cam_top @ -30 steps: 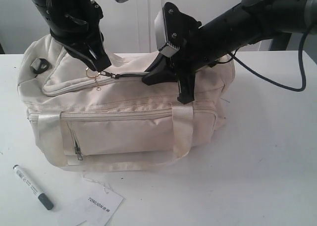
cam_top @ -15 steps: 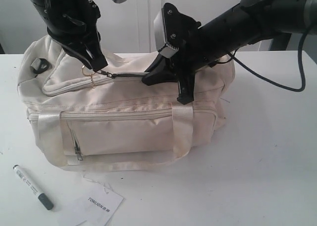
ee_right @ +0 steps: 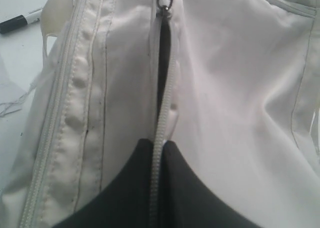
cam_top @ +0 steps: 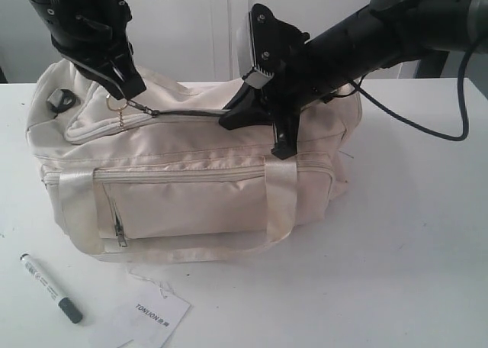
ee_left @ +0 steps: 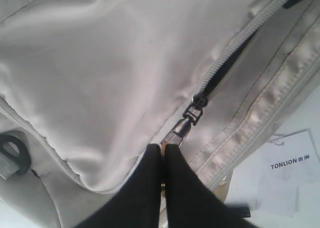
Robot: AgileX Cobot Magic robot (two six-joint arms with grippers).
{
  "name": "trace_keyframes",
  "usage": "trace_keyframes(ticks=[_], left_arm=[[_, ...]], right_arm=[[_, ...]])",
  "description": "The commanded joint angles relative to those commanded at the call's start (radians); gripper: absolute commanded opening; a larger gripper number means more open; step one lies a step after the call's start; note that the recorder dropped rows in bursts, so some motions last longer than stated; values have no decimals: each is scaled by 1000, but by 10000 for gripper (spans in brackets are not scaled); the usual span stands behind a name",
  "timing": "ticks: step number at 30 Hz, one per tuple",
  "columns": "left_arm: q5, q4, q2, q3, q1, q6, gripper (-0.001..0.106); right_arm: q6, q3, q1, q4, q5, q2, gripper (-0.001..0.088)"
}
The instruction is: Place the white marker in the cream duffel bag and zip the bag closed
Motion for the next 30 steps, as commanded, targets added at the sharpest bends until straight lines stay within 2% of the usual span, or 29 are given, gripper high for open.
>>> trace_keyframes(ticks=[18, 30], left_arm=[[0, 36, -2, 0, 2, 0, 0], [0, 10, -2, 0, 63, 7, 0]], right_arm=[[0, 0, 0, -2, -6, 0, 0], [0, 0, 0, -2, -19, 0, 0]])
